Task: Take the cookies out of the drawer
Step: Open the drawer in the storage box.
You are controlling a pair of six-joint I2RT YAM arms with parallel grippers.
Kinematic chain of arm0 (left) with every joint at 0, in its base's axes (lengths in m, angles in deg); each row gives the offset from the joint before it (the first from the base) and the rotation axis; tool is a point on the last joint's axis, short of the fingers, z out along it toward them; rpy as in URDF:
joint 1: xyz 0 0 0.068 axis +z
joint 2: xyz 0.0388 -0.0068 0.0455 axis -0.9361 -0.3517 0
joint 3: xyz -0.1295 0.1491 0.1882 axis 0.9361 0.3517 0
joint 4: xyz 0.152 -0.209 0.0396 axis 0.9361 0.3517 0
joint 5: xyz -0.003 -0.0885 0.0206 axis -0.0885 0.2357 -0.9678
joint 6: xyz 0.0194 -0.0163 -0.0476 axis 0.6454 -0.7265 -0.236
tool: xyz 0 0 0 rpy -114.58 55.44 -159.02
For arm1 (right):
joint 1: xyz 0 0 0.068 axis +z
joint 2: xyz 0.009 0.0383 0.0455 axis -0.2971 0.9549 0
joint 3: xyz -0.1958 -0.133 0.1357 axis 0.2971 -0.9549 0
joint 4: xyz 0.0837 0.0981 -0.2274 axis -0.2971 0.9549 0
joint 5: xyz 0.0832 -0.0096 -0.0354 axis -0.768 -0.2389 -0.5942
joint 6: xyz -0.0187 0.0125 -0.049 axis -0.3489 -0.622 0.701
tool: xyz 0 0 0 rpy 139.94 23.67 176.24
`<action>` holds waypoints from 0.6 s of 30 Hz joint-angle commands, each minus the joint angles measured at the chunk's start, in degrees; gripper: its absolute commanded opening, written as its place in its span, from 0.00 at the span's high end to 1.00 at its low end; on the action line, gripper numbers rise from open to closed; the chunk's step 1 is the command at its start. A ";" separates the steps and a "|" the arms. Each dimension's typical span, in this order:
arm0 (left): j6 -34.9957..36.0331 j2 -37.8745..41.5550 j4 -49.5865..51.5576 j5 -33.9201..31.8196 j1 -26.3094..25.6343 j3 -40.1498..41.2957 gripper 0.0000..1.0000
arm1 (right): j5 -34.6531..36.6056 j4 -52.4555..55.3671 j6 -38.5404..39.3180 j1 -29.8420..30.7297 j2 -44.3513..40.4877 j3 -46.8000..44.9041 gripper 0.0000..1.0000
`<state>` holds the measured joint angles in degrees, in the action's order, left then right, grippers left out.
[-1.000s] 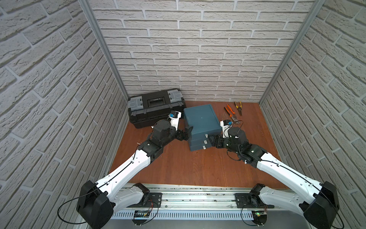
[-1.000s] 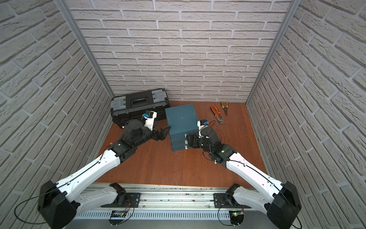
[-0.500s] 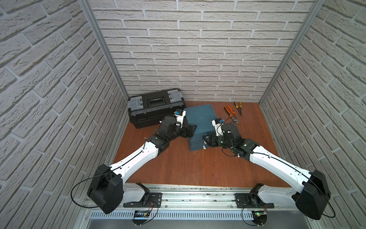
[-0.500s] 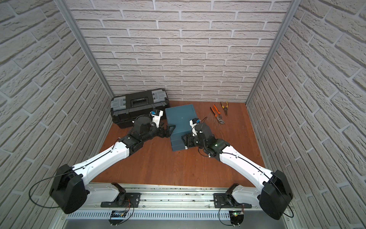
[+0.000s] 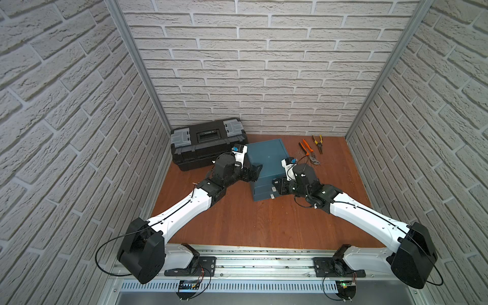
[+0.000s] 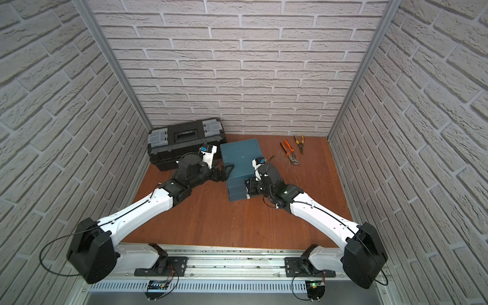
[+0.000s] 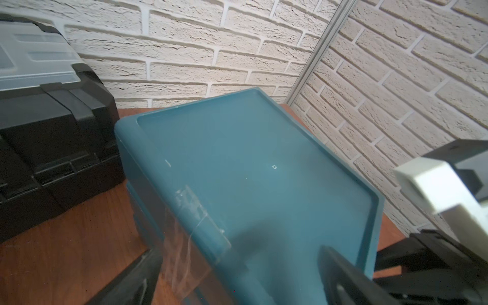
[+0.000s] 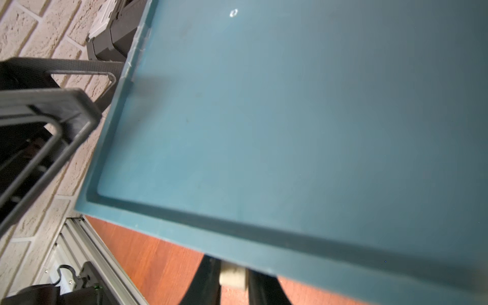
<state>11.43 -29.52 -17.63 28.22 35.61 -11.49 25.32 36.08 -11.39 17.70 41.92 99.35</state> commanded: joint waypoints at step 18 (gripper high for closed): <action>-3.77 -5.50 -5.94 -0.35 0.30 -1.21 0.02 | 3.91 0.14 -1.37 2.54 -3.42 -3.41 0.97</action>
<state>8.21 -34.11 -21.19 28.20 35.61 -11.53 27.42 35.09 -11.94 19.43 40.41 97.50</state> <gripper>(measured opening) 0.985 0.085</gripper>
